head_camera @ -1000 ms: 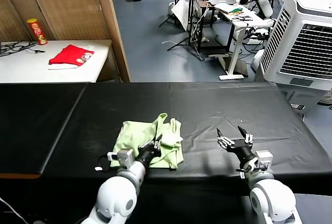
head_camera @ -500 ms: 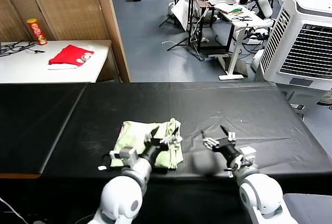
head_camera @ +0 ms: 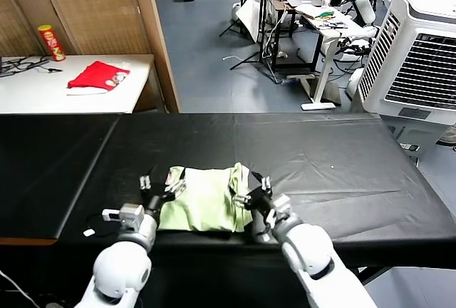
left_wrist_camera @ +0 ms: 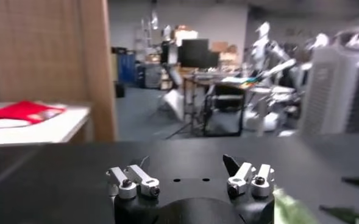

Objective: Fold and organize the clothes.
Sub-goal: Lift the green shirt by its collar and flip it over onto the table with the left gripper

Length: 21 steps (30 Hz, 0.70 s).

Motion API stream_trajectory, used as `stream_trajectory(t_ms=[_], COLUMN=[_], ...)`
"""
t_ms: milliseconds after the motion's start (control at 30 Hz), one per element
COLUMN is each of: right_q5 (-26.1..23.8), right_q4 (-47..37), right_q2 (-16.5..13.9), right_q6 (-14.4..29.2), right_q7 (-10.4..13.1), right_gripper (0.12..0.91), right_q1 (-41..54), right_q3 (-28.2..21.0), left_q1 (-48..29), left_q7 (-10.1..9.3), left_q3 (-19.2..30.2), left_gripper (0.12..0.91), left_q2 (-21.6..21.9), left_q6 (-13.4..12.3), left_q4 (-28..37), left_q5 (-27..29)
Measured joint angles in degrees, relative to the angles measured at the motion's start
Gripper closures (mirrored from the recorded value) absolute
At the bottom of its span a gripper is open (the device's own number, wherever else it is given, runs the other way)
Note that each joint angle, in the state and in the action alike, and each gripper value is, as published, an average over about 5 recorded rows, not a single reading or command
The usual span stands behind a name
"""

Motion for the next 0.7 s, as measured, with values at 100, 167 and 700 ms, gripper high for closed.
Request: stream_trajectory(t_ms=[100, 167, 700], right_q5=[-3.23, -3.23, 8.90], right_q4=[-0.61, -0.61, 8.16], right_q2=[0.41, 0.85, 1.11], right_q6=[1.01, 2.17, 6.29], right_q7=[1.90, 3.01, 3.29], right_gripper=[0.227, 0.227, 0.227], right_q1=[-0.64, -1.14, -7.62], right_q3=[0.01, 0.21, 7.23], left_q1=[0.14, 0.34, 1.04], left_q7=[0.54, 1.11, 6.07], left_q3=[-0.99, -1.58, -7.56], left_gripper=[0.232, 0.232, 0.232], left_q2=[-0.51, -0.86, -2.79], left_q6=[-0.69, -1.30, -4.16], left_q4=[1.45, 2.35, 10.94], left_q5=[-1.27, -2.76, -28.00])
